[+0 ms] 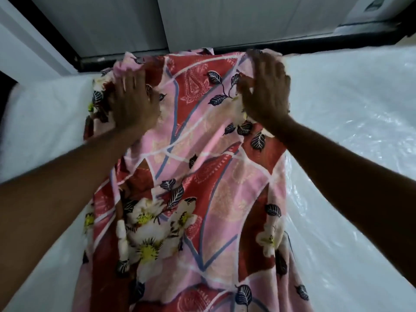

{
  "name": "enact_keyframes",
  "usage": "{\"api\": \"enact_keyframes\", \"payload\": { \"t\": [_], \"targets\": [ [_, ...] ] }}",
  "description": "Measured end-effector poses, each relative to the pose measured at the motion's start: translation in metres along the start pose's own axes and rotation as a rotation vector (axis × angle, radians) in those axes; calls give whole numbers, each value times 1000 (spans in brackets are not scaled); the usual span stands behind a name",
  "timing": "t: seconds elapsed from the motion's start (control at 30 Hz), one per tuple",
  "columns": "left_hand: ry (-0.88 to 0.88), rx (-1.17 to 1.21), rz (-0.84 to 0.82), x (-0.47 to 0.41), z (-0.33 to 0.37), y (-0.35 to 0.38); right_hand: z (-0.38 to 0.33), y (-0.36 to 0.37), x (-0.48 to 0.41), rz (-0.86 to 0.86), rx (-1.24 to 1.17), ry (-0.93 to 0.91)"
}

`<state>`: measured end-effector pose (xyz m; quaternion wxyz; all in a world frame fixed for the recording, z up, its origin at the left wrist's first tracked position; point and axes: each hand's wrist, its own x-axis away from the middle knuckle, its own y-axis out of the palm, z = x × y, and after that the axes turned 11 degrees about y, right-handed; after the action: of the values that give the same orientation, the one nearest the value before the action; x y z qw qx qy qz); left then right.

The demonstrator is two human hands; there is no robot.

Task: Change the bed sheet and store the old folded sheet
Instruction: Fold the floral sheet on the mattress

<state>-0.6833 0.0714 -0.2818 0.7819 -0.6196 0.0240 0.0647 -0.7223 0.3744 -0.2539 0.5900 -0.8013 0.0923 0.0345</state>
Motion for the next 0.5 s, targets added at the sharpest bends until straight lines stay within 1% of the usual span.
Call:
{"api": "enact_keyframes", "payload": {
  "t": [0.03,0.07,0.1,0.13,0.17,0.2,0.27,0.33,0.4,0.43,0.5],
  "targets": [
    [39,11,37,19,17,-4,-17,3,19,-46,-34,-90],
    [72,34,30,38,30,-5,-33,6,41,-105,-55,-178],
    [108,35,-12,56,42,-4,-45,11,61,-168,-45,-264],
    [135,8,-89,71,45,1,-53,18,76,-227,-11,-338],
    [150,-44,-175,81,42,6,-53,26,86,-278,29,-382],
    [144,-94,-243,87,33,13,-46,36,89,-320,68,-384],
    [118,-105,-277,86,7,28,-18,50,81,-360,110,-282],
    [108,-69,-273,71,-10,36,15,54,61,-340,150,-136],
    [81,-23,-292,56,-16,36,35,48,43,-332,163,-37],
    [67,-11,-276,52,-17,32,38,41,39,-314,137,-9],
    [61,-23,-172,60,-10,17,34,23,52,-226,35,12]
  ]
}}
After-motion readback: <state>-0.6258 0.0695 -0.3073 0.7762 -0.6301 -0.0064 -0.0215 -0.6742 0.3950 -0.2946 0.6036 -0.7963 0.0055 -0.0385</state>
